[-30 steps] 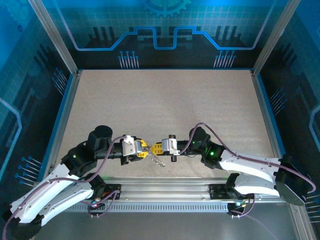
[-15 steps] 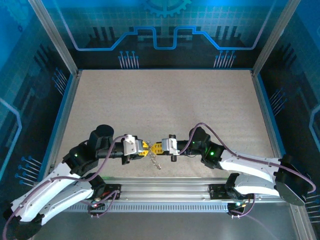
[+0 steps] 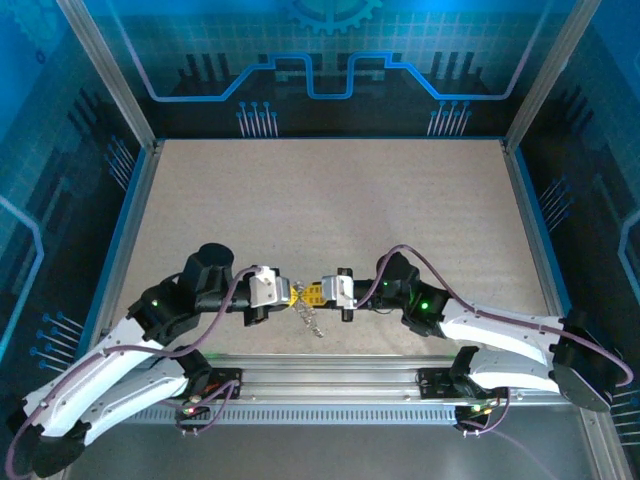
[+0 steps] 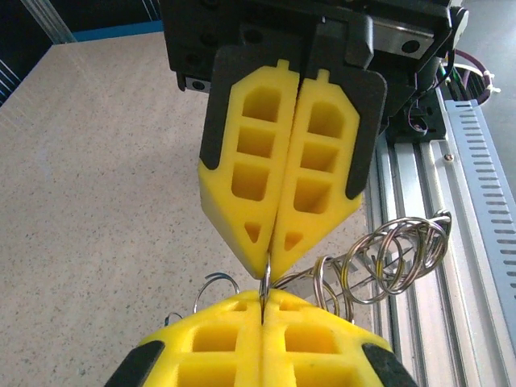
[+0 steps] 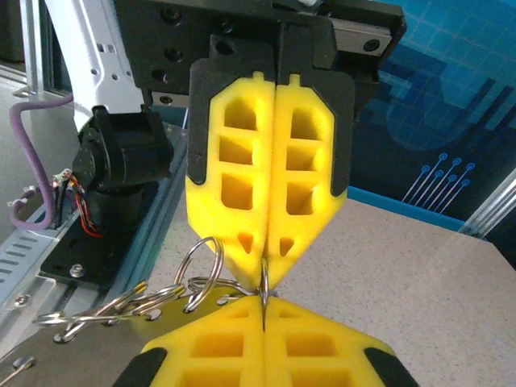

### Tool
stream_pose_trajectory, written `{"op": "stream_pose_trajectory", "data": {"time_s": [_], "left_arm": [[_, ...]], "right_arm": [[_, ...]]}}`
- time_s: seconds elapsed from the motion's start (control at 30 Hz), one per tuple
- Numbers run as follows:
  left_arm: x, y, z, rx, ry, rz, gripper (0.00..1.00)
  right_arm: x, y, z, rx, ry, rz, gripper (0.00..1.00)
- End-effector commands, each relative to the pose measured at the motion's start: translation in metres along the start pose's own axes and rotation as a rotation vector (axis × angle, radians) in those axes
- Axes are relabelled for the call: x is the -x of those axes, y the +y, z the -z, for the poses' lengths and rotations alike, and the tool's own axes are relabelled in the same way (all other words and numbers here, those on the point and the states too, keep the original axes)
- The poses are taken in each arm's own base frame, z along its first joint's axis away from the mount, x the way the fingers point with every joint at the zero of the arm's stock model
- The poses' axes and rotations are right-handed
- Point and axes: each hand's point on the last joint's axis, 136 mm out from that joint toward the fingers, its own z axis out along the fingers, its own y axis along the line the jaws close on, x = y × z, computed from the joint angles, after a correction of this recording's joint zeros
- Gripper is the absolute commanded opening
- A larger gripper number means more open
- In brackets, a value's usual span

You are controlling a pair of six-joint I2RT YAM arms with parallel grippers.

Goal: Put the keys on the keyring

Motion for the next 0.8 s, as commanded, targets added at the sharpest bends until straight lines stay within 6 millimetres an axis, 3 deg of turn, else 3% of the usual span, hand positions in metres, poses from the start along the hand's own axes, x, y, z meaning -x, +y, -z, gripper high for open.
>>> {"op": "stream_pose_trajectory", "data": {"time_s": [0.0,0.4,0.6,0.7,0.77], "left_arm": [[0.009,0.001,0.008,-0.023,0.038,-0.028,0.0],[0.017,0.01,0.0,-0.096,0.142,-0.102,0.0],[0.008,0.009,-0.008,-0.135,0.218,-0.151,0.0],[0.007,0.008,-0.012,-0.146,0.243,-0.175,0.0],[0.009,0.009,-0.013,-0.148,0.243,-0.182,0.0]], "right_arm": [[0.007,-0.009,0.005,-0.028,0.02,0.034,0.13],[-0.003,-0.015,0.007,-0.008,0.076,-0.055,0.16],[-0.007,-0.016,0.002,0.026,0.102,-0.146,0.18],[-0.015,-0.015,-0.001,0.07,0.12,-0.202,0.16],[-0.016,-0.015,-0.003,0.079,0.109,-0.223,0.06]]}}
